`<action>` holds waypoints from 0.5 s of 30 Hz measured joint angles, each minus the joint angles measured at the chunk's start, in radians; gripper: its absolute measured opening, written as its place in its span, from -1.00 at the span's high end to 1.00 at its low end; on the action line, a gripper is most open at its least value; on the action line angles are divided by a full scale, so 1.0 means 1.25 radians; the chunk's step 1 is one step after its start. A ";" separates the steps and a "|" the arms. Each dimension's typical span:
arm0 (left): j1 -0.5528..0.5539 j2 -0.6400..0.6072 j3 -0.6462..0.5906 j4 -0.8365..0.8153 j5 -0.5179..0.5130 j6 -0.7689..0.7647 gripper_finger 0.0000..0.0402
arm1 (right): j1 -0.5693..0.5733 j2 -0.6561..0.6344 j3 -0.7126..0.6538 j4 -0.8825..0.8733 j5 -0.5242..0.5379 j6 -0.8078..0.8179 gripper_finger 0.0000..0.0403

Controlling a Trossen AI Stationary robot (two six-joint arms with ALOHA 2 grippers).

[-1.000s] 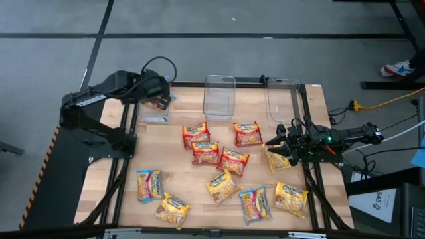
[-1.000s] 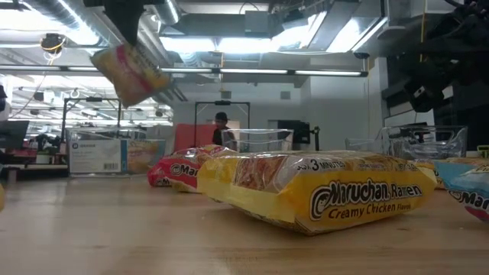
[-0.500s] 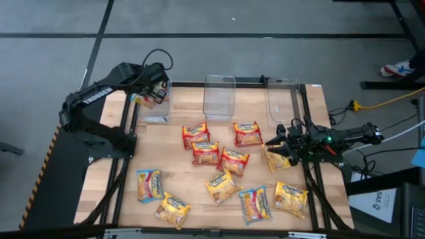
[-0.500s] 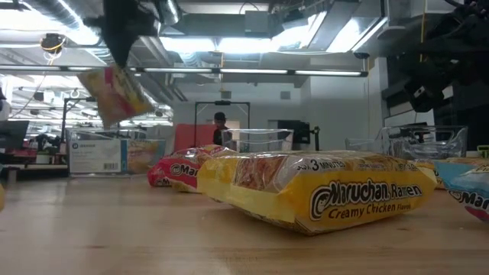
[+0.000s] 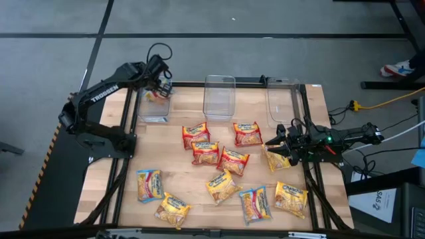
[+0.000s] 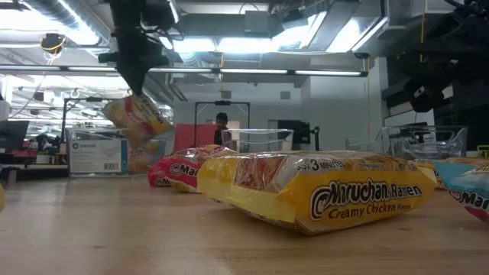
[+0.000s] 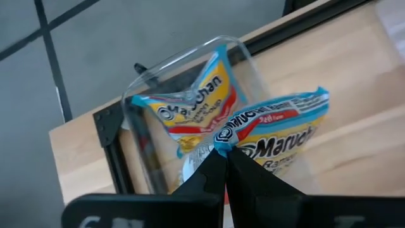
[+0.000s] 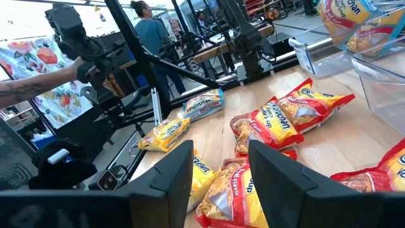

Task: Sort Maruchan noodles
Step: Put the blue noodle pack in the left transparent basket

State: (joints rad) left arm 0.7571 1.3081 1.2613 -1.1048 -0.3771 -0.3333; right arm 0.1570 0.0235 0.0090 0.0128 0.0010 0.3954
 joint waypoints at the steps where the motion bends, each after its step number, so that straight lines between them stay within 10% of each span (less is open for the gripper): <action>1: 0.008 0.000 -0.001 -0.001 0.000 0.003 1.00 | 0.000 0.000 0.000 0.000 0.000 0.000 0.22; 15: 0.111 0.007 -0.001 0.047 0.037 0.075 1.00 | 0.000 0.000 0.000 0.000 0.000 0.000 0.22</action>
State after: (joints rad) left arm 0.8964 1.3170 1.2594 -1.0459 -0.3314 -0.2399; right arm 0.1566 0.0235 0.0090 0.0128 0.0006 0.3954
